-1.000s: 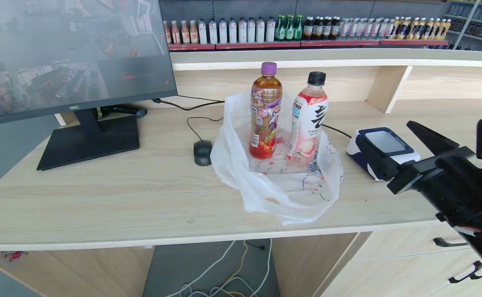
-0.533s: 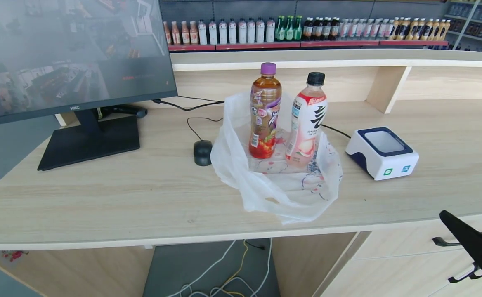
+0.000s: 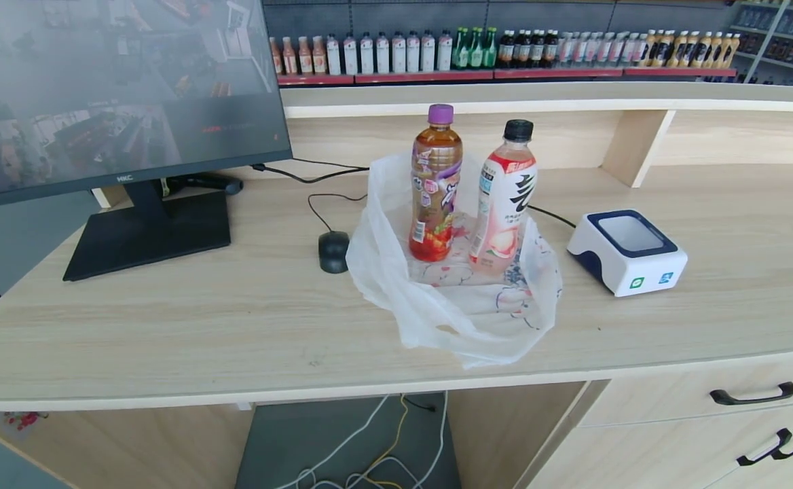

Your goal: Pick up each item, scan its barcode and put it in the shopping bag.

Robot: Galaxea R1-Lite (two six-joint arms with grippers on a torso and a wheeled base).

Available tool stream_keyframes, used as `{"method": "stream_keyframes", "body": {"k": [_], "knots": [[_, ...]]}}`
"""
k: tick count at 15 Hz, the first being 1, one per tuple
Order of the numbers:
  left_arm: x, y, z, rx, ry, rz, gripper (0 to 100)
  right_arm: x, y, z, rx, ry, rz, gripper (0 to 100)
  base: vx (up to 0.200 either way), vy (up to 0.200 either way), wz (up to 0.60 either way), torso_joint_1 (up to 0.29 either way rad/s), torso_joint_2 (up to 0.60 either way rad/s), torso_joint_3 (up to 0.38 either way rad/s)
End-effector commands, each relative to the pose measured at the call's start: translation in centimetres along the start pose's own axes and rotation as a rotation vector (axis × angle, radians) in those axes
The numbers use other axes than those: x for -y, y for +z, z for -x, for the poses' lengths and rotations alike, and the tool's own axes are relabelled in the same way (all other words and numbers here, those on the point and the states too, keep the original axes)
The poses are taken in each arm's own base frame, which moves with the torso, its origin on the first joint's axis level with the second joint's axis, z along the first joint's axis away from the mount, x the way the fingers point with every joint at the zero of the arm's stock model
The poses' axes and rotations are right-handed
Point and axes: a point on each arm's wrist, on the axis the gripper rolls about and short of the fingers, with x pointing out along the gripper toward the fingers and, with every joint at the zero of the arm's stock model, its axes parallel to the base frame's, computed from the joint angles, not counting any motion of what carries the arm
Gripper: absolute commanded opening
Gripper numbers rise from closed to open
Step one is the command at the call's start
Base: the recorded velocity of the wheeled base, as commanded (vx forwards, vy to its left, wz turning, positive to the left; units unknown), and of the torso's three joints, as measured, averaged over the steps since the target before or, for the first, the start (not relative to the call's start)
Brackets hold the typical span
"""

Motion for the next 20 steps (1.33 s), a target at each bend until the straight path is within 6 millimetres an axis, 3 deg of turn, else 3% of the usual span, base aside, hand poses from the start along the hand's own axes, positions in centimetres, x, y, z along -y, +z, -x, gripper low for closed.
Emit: {"method": "stream_keyframes", "body": {"k": [1,4,8,10,12,17,20], "knots": [[0.0,0.0,0.0,0.001,0.001,0.000,100,0.1,-1.2,1.6,0.151,0.046,0.024,100,0.000,0.000,0.00,0.000,0.00,0.000],[0.0,0.0,0.0,0.001,0.001,0.000,100,-0.2,-1.2,1.5,0.122,-0.096,0.014,100,0.000,0.000,0.00,0.000,0.00,0.000],[0.0,0.0,0.0,0.001,0.001,0.000,100,-0.2,-1.1,1.3,0.099,-0.093,0.011,100,0.000,0.000,0.00,0.000,0.00,0.000],[0.0,0.0,0.0,0.001,0.001,0.000,100,-0.4,-0.9,0.8,0.025,-0.258,-0.006,100,0.000,0.000,0.00,0.000,0.00,0.000],[0.0,0.0,0.0,0.001,0.001,0.000,100,-0.7,-1.0,1.1,0.070,-0.380,-0.017,100,0.000,0.000,0.00,0.000,0.00,0.000],[0.0,0.0,0.0,0.001,-0.001,0.002,100,-0.9,-1.3,1.6,0.144,-0.364,-0.043,100,0.000,0.000,0.00,0.000,0.00,0.000],[0.0,0.0,0.0,0.001,0.001,0.000,100,-0.9,-1.3,1.6,0.146,-0.363,-0.045,100,-0.200,0.000,0.00,0.012,0.00,0.001]]}}
